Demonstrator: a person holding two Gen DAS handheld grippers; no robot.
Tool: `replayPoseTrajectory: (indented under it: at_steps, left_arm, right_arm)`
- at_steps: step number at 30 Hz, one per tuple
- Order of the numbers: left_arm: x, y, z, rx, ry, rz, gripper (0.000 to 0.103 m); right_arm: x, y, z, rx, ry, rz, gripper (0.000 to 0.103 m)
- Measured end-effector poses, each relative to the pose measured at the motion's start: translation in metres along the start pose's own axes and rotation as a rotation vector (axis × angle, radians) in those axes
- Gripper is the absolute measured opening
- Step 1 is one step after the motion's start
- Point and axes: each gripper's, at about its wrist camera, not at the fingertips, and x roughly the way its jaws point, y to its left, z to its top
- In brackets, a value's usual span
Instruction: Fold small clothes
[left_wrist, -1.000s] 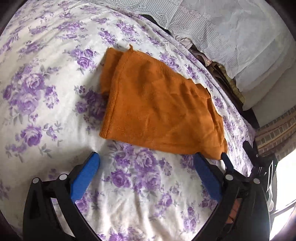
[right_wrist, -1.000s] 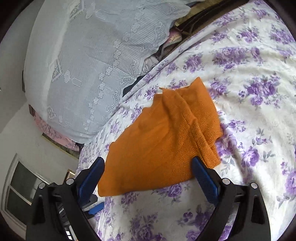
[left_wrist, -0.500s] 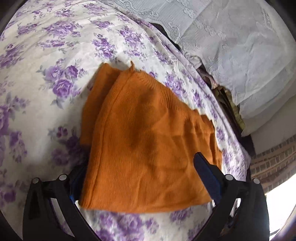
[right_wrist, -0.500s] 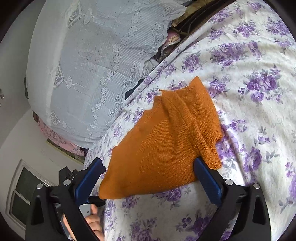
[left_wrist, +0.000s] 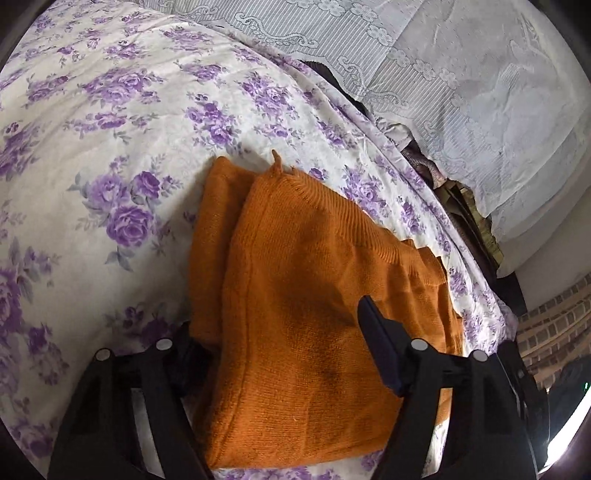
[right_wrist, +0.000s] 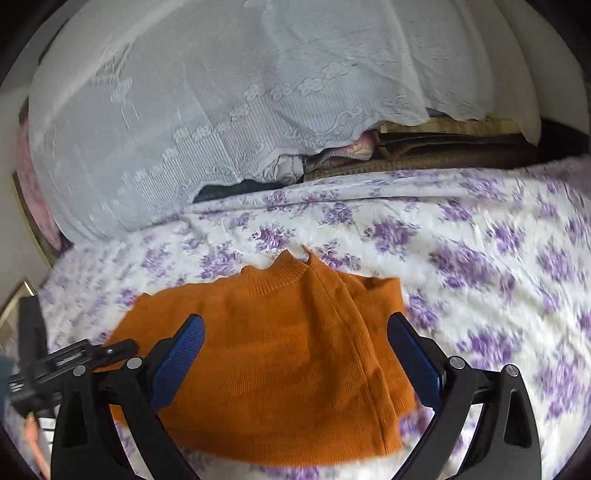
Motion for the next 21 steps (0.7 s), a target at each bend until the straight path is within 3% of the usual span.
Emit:
replayPoseTrajectory:
  at_steps: [3, 5, 7, 9, 13, 16, 18, 21]
  left_arm:
    - [0.003, -0.003, 0.001, 0.021, 0.003, 0.016, 0.074]
    - [0.006, -0.008, 0.001, 0.046, 0.005, 0.024, 0.083]
    - [0.01, -0.015, 0.001, 0.082, -0.001, 0.055, 0.085]
    - [0.013, -0.02, -0.001, 0.114, -0.008, 0.087, 0.084]
    - [0.013, -0.018, 0.0, 0.111, -0.014, 0.094, 0.076]
    - [0.012, -0.015, 0.001, 0.104, -0.017, 0.092, 0.071]
    - [0.011, -0.014, 0.001, 0.104, -0.019, 0.097, 0.068]
    - [0.008, -0.013, 0.002, 0.097, -0.021, 0.093, 0.056]
  right_arm:
    - [0.02, 0.011, -0.002, -0.055, 0.023, -0.033, 0.099]
    - [0.031, 0.018, -0.011, -0.107, 0.051, -0.023, 0.099]
    - [0.04, 0.025, -0.012, -0.145, 0.104, -0.004, 0.099]
    - [0.035, 0.031, -0.01, -0.164, 0.071, -0.014, 0.099]
    - [0.032, 0.061, -0.013, -0.32, 0.031, -0.043, 0.099]
    - [0.063, 0.081, -0.029, -0.451, 0.186, -0.136, 0.099]
    - [0.064, 0.078, -0.025, -0.428, 0.197, -0.118, 0.099]
    - [0.062, 0.068, -0.022, -0.369, 0.192, -0.084, 0.099]
